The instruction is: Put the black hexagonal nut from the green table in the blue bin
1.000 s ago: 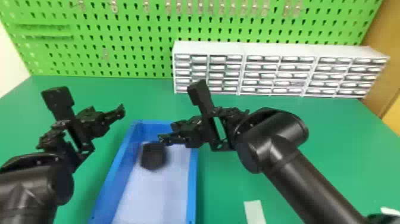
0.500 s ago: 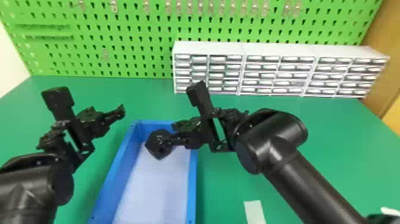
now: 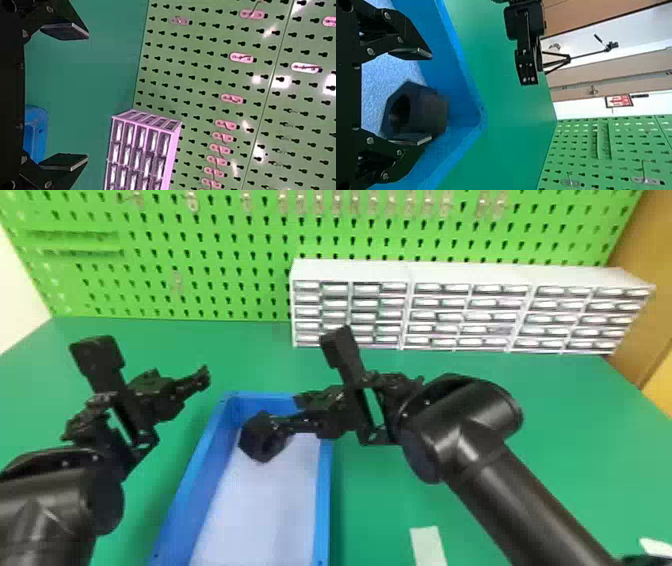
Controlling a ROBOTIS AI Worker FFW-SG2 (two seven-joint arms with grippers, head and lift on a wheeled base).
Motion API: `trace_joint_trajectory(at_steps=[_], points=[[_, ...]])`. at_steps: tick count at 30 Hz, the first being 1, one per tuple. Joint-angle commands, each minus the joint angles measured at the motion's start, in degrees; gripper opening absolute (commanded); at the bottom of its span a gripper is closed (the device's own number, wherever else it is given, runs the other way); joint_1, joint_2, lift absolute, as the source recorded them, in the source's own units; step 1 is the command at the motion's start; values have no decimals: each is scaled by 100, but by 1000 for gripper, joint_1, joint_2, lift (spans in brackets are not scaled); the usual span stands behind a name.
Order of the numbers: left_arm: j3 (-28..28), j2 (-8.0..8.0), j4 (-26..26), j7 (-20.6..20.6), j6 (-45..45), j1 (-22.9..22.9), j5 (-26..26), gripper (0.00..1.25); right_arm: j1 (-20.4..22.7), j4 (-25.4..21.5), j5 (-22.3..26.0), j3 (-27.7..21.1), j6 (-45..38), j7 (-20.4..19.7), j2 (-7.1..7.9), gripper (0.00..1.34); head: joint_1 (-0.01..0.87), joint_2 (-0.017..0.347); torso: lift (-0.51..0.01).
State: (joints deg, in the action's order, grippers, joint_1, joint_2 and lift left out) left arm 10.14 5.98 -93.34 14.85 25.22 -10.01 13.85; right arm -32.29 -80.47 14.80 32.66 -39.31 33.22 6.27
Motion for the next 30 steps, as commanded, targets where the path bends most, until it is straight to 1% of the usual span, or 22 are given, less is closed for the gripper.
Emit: trace_joint_trajectory(at_steps=[1,3,4,7,10,12,15,16,19,22,25,30], points=[[23,0,0,0,0,17,12,1062,161,-101,-284,-296,11,0,50,819,666,32,-100],[23,0,0,0,0,25,12,1062,311,-162,-434,-498,134,0,76,819,666,32,-100],[32,0,0,0,0,34,12,1062,425,-189,-451,-674,195,-44,76,819,666,32,-100],[40,0,0,0,0,43,12,1062,733,-400,-513,-1113,274,-325,68,819,666,32,-100],[75,0,-9,-8,0,69,21,1062,1120,-813,-1022,-1614,397,-632,41,819,666,32,-100],[102,0,0,-8,0,78,21,1062,1322,-1006,-1242,-1860,468,-738,24,819,666,32,-100],[128,0,0,-52,-17,122,38,1062,1638,-1217,-1515,-2291,688,-861,-29,819,666,32,-100],[119,-9,0,-131,-79,166,91,1062,1761,-1287,-1559,-2466,749,-940,-73,819,666,32,-100],[14,-9,-9,-439,-272,254,285,1062,1998,-1428,-1655,-2853,960,-1028,-134,819,666,32,-100],[-92,-9,-9,-650,-387,298,416,1062,2218,-1577,-1840,-3143,1153,-1107,-161,819,666,32,-100],[-153,-9,0,-668,-395,307,460,1062,2499,-1735,-1945,-3495,1417,-1283,-214,819,666,32,-100],[-162,0,-9,-668,-395,342,522,1062,2869,-1841,-1937,-4189,1936,-1327,-442,819,666,32,-100]])
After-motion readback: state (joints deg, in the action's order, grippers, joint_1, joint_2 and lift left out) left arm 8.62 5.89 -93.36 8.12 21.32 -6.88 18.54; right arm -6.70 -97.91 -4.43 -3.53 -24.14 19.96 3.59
